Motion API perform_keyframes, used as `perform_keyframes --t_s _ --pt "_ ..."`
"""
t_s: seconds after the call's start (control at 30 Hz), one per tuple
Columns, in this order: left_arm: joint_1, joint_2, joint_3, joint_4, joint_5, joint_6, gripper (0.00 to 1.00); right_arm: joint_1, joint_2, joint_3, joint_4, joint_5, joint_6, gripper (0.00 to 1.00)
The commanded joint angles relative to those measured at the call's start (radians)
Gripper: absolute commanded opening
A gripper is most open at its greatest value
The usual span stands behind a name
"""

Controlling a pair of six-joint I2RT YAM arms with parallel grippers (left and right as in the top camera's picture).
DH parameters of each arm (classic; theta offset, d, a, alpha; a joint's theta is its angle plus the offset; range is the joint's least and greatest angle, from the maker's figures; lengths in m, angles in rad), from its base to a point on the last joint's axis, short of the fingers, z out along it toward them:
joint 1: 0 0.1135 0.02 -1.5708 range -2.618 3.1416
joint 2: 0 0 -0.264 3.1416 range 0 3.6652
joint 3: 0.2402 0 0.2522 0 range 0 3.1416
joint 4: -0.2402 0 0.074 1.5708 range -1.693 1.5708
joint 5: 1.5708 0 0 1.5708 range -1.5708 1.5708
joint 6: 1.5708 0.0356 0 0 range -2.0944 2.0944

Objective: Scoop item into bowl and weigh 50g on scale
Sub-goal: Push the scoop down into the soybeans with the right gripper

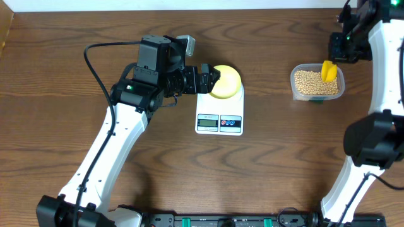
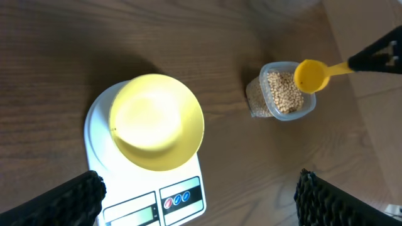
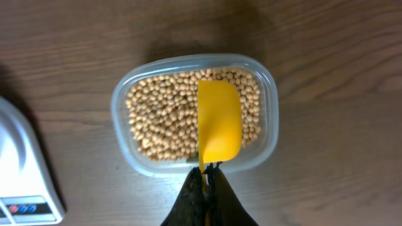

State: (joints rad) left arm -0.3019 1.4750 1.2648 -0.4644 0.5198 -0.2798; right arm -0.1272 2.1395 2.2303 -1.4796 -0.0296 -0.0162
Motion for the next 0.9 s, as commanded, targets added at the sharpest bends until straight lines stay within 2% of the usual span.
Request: perform_keyframes --t_s 0.0,0.67,0.73,0.77,0.87 --pt "0.002 -0.008 0.013 -0.003 -0.016 0.024 0.98 -0.012 0.044 0.023 0.002 -0.007 -0.033 0.01" --pt "0.002 -0.006 0.013 -0.003 -0.016 0.024 0.98 -0.011 0.187 0.004 -0.024 -0.006 -0.045 0.01" --pt "0.002 -0.006 0.013 -0.003 -0.016 0.024 0.98 -0.011 0.185 0.005 -0.024 -0.006 -0.045 0.06" --pt "0.002 -0.006 0.013 -0.003 -0.016 0.024 0.98 -0.011 0.185 0.005 -0.024 -0.005 -0.045 0.13" --pt "0.002 -0.005 0.013 -0.003 -0.016 0.024 0.98 -0.011 0.185 0.005 -0.024 -0.005 -0.045 0.19"
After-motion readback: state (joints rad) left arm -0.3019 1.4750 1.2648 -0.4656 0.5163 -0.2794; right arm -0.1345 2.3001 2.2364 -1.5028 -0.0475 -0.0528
